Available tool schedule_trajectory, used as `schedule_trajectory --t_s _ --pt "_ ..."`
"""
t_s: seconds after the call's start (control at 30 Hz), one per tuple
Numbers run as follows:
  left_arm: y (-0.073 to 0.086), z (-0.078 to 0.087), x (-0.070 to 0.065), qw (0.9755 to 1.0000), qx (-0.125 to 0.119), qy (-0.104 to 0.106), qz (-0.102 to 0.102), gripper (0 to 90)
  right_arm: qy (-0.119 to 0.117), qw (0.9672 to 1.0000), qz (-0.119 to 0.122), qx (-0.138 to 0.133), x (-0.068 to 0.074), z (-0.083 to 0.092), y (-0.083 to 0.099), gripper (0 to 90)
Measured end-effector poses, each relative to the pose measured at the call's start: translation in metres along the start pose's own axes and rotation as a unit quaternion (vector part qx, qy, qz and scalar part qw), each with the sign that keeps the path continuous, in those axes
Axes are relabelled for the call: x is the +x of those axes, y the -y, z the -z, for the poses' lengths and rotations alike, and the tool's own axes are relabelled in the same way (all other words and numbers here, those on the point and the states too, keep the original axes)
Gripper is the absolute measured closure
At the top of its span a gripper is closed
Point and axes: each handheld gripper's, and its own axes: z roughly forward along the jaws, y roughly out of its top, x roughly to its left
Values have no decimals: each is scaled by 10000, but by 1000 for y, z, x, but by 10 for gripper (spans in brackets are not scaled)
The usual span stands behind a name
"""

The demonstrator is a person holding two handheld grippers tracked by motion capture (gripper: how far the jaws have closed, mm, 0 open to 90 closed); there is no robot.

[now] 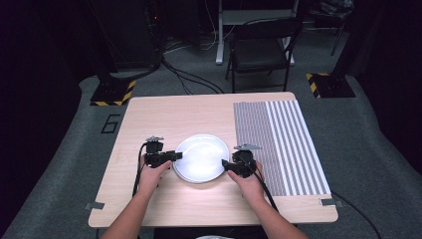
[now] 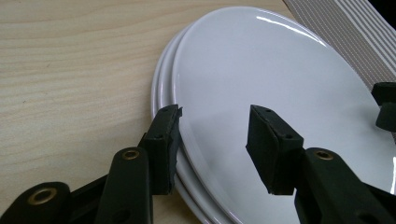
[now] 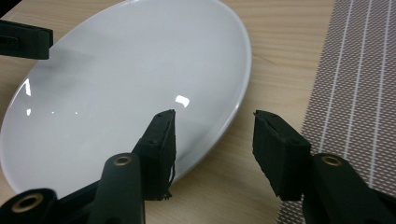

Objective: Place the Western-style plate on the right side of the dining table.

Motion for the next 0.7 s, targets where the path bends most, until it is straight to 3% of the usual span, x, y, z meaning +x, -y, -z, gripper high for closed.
schedule_trajectory --t_s 0.27,0.37,0.7 --pt "0 -3 -3 9999 46 82 -35 524 -40 9998 -142 106 4 -13 1 462" --pt "1 -3 -4 9999 64 65 -80 520 -145 9991 -374 132 2 -17 0 458" --pt "2 -10 -10 9998 56 57 -172 548 8 9990 -439 24 0 -8 -4 489"
